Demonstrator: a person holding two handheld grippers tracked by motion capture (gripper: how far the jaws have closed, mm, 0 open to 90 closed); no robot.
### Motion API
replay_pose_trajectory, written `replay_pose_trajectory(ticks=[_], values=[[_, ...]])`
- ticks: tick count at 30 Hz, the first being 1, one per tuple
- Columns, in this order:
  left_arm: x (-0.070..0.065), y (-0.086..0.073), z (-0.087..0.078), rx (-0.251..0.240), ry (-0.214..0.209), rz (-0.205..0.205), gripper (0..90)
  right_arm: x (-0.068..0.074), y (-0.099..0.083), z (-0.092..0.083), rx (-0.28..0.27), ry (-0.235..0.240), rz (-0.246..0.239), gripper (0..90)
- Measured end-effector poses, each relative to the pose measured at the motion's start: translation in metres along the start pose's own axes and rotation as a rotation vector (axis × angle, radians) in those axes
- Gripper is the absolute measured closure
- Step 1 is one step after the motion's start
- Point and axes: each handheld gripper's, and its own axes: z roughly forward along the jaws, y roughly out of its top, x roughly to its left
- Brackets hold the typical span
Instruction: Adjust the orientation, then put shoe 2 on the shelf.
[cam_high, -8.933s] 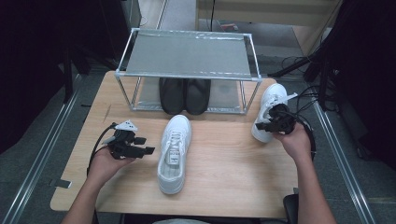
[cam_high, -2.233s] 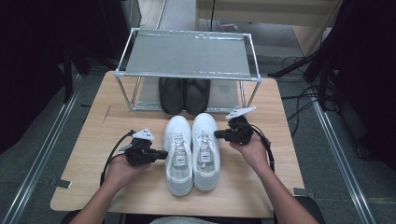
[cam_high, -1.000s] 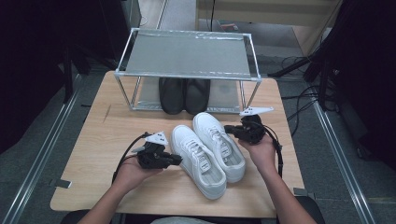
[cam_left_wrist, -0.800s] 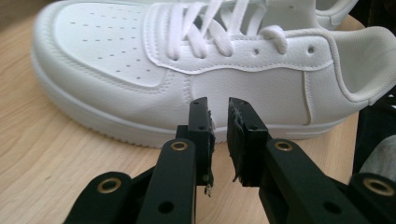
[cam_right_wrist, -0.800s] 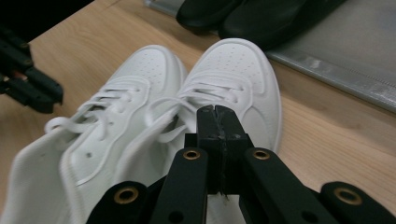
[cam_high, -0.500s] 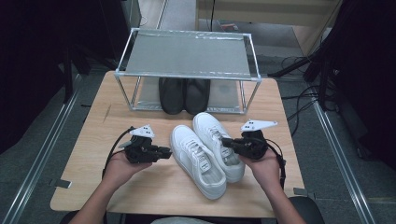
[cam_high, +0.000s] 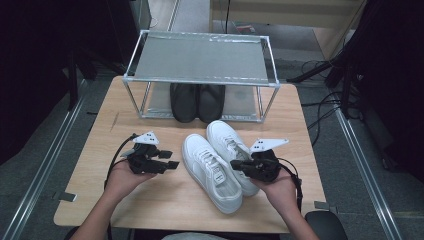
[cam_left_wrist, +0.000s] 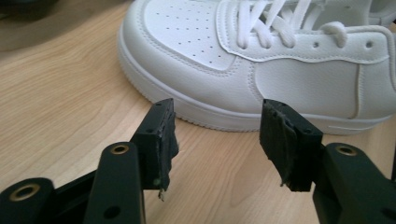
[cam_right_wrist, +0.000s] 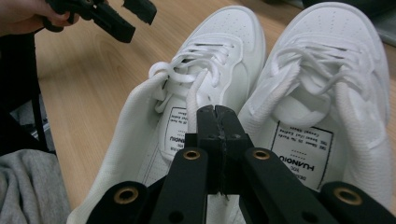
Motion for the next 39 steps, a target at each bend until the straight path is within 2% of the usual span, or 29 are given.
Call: replay_pose_trajectory(ticks=[11,22,32,34,39], values=[[0.009,-0.002,-0.001,-0.002,0.012,-0.019,43.7,0.003,0.0,0.004,0.024,0.006,-0.011,90.0],[0.009,-0.001,0.001,0.014,0.01,-0.013,43.3,0.008,-0.001,0.004,0.039,0.026,-0.025,90.0],[0.008,-0.001,0.002,0.019,0.008,-0.01,43.0,0.011,0.0,0.007,0.055,0.011,-0.051,90.0],[0.008,-0.001,0.003,0.02,0.007,-0.011,43.0,0.01,0.0,0.008,0.052,0.015,-0.063,90.0],[0.008,-0.001,0.003,0.02,0.006,-0.012,43.0,0.009,0.001,0.009,0.045,0.033,-0.057,90.0]])
